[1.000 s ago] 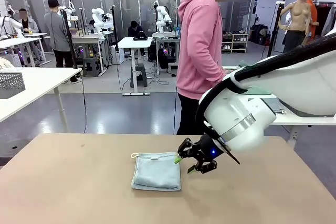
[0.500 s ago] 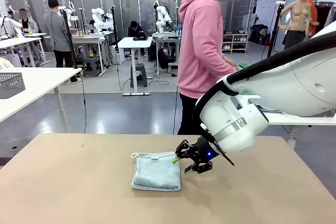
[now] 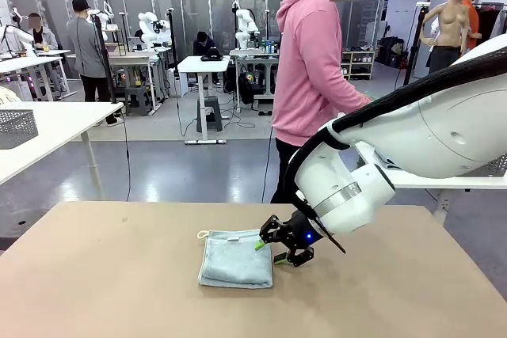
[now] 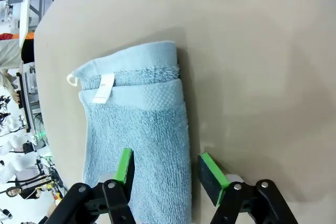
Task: Fold the towels and place them in the basket.
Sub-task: Place the folded Towel with hook on the right side of the table, then when a person lays out a Towel with hook on the table, fold it in half twice.
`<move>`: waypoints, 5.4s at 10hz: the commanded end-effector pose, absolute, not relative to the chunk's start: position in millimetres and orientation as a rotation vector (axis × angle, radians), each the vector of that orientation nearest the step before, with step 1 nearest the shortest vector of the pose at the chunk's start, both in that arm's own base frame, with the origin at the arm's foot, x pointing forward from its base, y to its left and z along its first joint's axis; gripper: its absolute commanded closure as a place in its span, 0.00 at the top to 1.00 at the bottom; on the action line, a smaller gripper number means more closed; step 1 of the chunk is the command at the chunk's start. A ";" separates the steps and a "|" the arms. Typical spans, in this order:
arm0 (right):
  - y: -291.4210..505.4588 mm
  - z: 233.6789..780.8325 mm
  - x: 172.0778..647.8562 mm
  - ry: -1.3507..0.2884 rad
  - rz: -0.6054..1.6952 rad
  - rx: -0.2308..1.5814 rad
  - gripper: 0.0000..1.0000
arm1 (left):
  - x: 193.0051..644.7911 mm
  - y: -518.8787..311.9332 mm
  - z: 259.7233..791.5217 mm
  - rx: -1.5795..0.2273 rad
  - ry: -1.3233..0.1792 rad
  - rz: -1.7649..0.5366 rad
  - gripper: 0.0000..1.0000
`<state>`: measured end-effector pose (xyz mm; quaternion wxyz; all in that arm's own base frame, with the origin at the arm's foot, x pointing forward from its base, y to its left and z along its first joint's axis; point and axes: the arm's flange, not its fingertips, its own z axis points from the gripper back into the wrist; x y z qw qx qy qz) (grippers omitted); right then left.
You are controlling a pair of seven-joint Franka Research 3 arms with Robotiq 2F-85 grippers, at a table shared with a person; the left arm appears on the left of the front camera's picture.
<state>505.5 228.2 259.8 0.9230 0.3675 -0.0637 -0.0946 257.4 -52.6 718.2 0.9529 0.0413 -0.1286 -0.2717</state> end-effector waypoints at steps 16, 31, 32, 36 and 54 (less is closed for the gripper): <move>248.0 259.2 501.8 -0.180 -0.173 0.727 0.00 | 256.3 -52.7 719.0 0.092 -0.263 -0.546 1.00; 18.4 319.7 454.8 -0.305 -0.192 0.552 0.07 | 256.3 -52.7 719.0 0.092 -0.263 -0.546 1.00; -6.6 320.9 452.9 -0.315 -0.226 0.502 0.07 | 256.3 -52.7 719.0 0.092 -0.263 -0.546 1.00; -69.8 336.4 447.9 -0.279 -0.249 0.397 0.07 | 256.3 -52.7 719.0 0.092 -0.263 -0.546 1.00; -58.5 410.3 439.9 -0.347 -0.136 0.203 1.00 | 256.3 -52.7 719.0 0.092 -0.263 -0.546 1.00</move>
